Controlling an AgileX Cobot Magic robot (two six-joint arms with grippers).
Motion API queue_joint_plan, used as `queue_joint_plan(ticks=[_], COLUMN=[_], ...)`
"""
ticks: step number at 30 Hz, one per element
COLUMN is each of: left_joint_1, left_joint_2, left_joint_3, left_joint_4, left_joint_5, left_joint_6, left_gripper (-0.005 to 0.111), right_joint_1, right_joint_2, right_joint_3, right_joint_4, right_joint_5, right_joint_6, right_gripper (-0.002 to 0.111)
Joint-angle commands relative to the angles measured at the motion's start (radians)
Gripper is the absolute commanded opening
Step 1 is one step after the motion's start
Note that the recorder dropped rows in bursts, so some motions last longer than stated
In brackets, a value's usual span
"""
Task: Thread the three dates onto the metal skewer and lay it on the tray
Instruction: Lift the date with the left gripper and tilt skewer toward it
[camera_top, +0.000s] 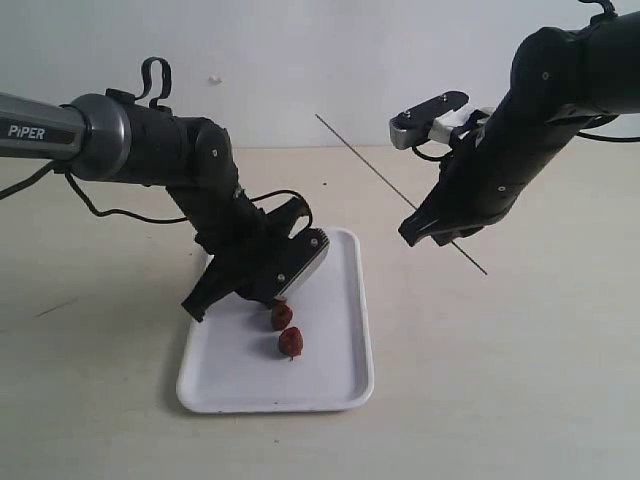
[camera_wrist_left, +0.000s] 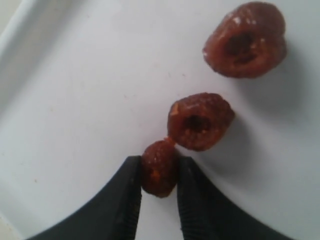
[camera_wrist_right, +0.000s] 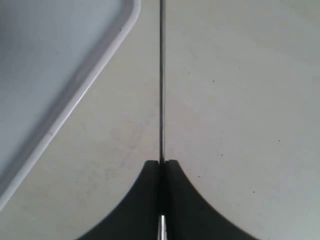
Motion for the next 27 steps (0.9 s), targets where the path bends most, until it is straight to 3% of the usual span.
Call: queue_joint_plan(ticks=[1, 7, 12, 21, 27], left_joint_1=[0.001, 0.005, 0.058, 0.241, 0.363], left_joint_2=[0.001, -0.049, -0.084, -0.146, -0.164], left_joint_3=[0.001, 0.001, 0.001, 0.001, 0.001], left_joint_4=[-0.013, -0.016, -0.077, -0.492, -0.816], left_joint_5=[0.0, -0.047, -0.045, 0.081, 0.188], left_joint_6=[-0.058, -0.114, -0.151, -0.143, -0.093], left_gripper=[0.027, 0.027, 0.027, 0.027, 0.027], right_joint_1=[-0.006, -0.006, -0.006, -0.006, -0.006], right_joint_2=[0.0, 0.0, 0.0, 0.002, 0.032], right_joint_3=[-0.008, -0.008, -0.008, -0.008, -0.008], right_joint_4=[0.004, 0.004, 0.004, 0.004, 0.004], right_joint_5=[-0.018, -0.018, -0.018, 0.008, 0.067], right_joint_6=[-0.008, -0.008, -0.008, -0.018, -0.17], right_gripper=[0.0, 0.0, 0.0, 0.0, 0.0])
